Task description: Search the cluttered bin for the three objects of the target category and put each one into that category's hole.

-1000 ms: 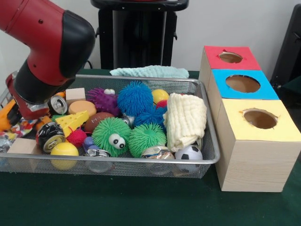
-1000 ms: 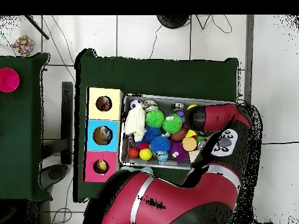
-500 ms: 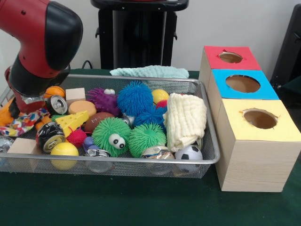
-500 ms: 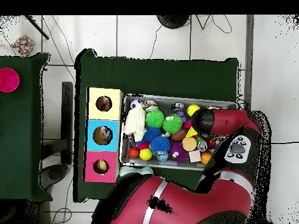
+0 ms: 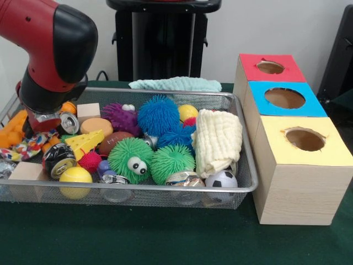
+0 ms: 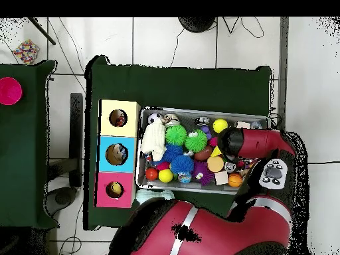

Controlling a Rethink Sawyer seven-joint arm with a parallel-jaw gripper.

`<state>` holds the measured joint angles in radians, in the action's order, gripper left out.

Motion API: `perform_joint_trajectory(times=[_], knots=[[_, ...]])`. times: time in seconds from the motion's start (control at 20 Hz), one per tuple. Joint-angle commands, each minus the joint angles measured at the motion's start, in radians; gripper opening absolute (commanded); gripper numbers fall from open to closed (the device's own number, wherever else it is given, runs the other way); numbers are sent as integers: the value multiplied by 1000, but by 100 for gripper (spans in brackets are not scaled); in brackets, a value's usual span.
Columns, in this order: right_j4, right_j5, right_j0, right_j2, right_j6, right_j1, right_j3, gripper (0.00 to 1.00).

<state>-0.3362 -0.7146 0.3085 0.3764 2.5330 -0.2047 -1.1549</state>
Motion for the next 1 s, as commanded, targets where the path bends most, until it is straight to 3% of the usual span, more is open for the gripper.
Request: perform_joint_trajectory(times=[0.05,0.15,0.55,0.8,0.85,1.0], knots=[[51,101,40,-155,21,8,-127,0],[52,95,45,-159,8,9,-120,0],[36,254,19,-125,104,15,-124,0],[35,259,4,-119,88,6,-143,0],[44,251,8,-126,72,2,-153,100],[43,230,13,-133,44,0,-153,100]])
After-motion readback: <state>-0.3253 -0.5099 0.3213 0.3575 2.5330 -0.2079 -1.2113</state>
